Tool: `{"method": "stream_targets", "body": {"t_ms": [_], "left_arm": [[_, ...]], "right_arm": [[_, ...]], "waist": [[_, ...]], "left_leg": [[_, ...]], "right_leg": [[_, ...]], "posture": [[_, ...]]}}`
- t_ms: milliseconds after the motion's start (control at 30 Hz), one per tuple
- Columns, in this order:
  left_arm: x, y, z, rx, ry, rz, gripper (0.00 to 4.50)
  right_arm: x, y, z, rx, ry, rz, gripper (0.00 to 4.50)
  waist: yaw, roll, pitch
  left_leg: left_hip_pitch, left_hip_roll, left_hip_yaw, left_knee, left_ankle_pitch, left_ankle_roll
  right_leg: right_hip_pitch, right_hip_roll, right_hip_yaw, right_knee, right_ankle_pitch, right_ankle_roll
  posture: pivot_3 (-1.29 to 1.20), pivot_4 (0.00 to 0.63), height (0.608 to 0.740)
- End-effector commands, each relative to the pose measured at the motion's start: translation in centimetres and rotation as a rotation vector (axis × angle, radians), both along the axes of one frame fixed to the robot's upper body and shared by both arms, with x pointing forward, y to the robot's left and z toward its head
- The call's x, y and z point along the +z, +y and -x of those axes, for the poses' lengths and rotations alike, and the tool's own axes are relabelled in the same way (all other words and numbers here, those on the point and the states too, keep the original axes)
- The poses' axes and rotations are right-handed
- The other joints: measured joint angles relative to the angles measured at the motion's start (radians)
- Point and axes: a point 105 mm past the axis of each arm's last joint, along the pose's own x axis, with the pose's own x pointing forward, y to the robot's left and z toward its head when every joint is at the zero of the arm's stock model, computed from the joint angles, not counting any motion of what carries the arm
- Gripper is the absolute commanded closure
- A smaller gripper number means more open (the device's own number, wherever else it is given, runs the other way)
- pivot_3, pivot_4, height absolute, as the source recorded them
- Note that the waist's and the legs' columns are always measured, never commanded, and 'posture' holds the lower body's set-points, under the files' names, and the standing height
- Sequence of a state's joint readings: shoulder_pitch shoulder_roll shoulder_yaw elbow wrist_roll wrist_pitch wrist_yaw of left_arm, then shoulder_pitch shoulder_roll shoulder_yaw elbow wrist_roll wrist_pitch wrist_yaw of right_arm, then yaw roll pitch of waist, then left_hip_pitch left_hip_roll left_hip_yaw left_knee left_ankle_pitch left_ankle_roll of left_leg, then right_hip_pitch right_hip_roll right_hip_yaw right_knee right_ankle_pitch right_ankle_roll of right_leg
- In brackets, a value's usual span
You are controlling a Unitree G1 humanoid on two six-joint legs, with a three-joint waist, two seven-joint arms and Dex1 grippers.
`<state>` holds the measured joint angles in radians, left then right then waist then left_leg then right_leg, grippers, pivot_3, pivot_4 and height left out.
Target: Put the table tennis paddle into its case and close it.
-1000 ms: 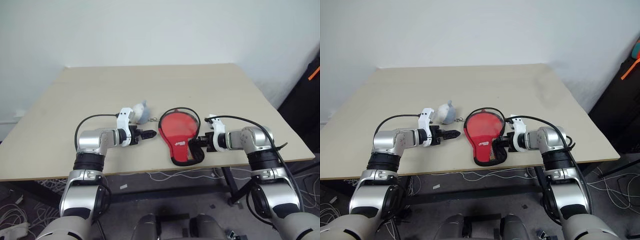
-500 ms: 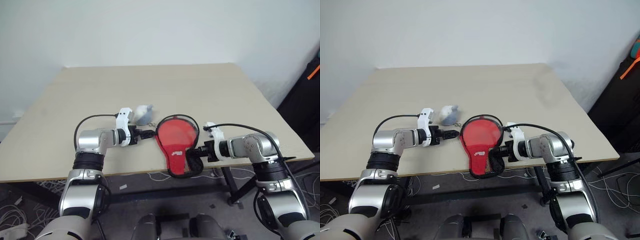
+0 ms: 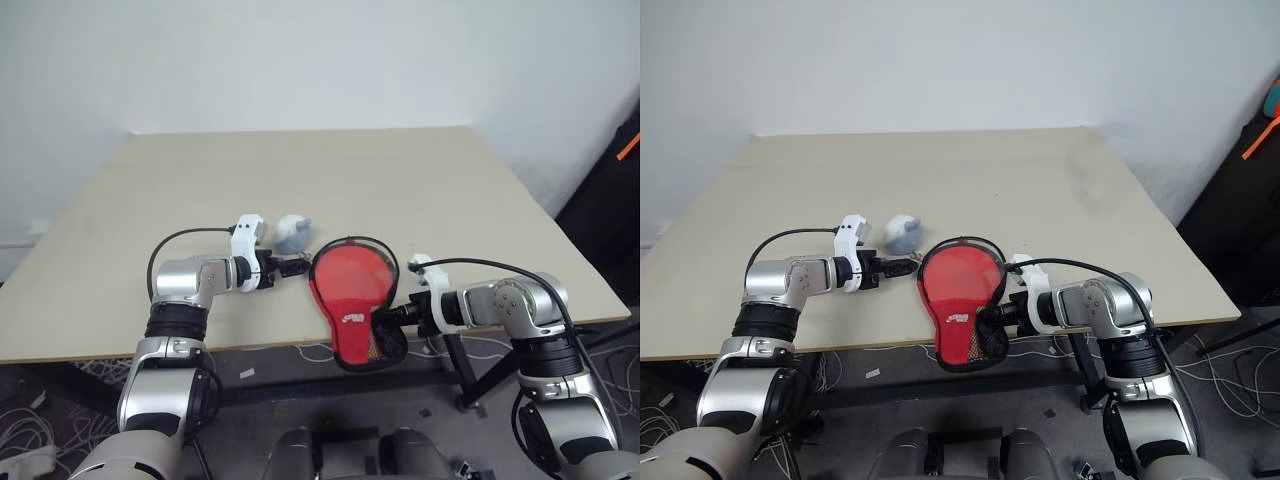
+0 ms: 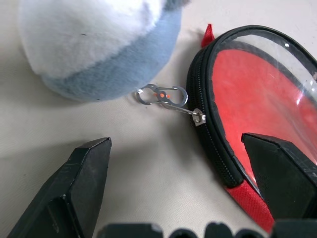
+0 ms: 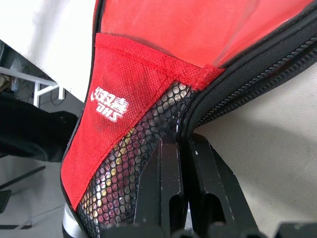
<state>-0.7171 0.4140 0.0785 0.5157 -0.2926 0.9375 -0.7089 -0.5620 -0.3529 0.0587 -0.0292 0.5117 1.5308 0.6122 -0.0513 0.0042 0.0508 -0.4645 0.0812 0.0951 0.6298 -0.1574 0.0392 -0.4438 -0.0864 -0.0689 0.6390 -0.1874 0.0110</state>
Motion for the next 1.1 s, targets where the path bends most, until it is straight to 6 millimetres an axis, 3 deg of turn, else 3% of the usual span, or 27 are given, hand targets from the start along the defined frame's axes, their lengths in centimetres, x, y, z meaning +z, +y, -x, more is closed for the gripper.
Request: {"method": "stream_targets", "body": {"t_ms": [33,267,433,567,833,1100], "left_arm": [[2.1,0.2,-0.8,0.005,-0.068,0.013,0.0],[2.2,0.4,-0.8,0.004,-0.073,0.009,0.0],[2.1,0.5,-0.7,-0.004,-0.081,-0.003,0.0],[1.8,0.7,-0.7,-0.002,-0.076,-0.013,0.0],[1.8,0.7,-0.7,-0.004,-0.073,-0.011,0.0],[1.8,0.8,-0.6,-0.002,-0.072,-0.008,0.0]], "right_arm": [[0.2,0.1,0.1,0.016,-0.005,0.002,4.48],[0.5,-0.6,-1.3,-0.011,-0.057,0.041,4.48],[1.8,-1.5,-2.5,-0.021,-0.141,0.047,4.48],[2.2,-1.8,-3.0,-0.025,-0.164,0.059,3.35],[3.0,-2.2,-3.6,-0.05,-0.175,0.039,0.53],[7.3,-4.5,-7.2,-0.14,-0.373,0.037,0.53]], "waist": [[0.005,0.0,0.0],[0.005,0.0,0.0],[0.005,0.0,0.0],[0.005,0.0,0.0],[0.005,0.0,0.0],[0.005,0.0,0.0]], "left_leg": [[0.0,0.0,0.0,0.0,0.0,0.0],[0.0,0.0,0.0,0.0,0.0,0.0],[0.0,0.0,0.0,0.0,0.0,0.0],[0.0,0.0,-0.001,0.0,0.0,0.0],[0.0,0.0,0.0,0.0,0.0,0.0],[0.0,0.0,0.0,0.001,0.0,0.0]], "right_leg": [[0.0,0.0,0.0,0.0,0.0,0.0],[0.0,0.0,-0.001,0.0,0.001,0.0],[0.0,-0.001,-0.002,0.0,0.002,-0.002],[0.0,-0.001,-0.002,0.0,0.002,-0.002],[0.0,-0.001,-0.002,0.0,0.002,-0.001],[0.0,-0.001,-0.002,0.0,0.002,-0.001]], "posture": [[0.0,0.0,0.722],[0.0,0.0,0.722],[0.0,0.0,0.722],[0.0,0.0,0.722],[0.0,0.0,0.722],[0.0,0.0,0.722]]}}
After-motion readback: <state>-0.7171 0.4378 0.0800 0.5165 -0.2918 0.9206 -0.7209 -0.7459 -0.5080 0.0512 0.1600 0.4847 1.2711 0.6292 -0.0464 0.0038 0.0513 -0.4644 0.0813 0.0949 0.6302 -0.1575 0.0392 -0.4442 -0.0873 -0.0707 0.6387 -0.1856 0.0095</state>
